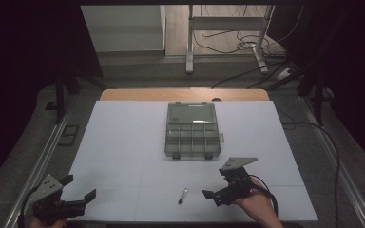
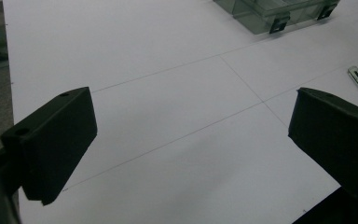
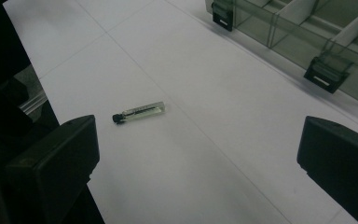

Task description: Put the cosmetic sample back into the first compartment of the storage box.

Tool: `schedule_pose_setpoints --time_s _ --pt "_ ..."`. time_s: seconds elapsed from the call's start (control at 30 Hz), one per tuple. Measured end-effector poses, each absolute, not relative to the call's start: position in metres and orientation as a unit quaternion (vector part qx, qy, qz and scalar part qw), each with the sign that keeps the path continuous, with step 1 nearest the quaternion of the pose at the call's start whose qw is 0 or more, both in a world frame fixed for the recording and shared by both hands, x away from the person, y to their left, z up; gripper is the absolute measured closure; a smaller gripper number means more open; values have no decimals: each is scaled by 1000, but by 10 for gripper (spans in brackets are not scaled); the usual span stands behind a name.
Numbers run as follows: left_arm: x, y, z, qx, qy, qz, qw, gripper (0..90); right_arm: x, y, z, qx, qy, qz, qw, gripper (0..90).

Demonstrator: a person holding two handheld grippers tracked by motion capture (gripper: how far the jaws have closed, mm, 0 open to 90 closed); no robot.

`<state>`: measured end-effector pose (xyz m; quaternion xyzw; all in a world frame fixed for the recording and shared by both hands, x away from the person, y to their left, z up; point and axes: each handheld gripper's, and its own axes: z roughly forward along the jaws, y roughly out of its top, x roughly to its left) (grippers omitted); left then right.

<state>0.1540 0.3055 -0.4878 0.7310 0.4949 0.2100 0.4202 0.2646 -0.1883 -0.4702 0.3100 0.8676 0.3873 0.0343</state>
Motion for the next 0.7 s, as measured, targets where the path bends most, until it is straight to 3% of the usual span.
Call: schedule_pose_setpoints --time_s 0.7 --pt "155 304 -488 737 491 211 414 19 260 -164 -479 316 880 355 21 0"
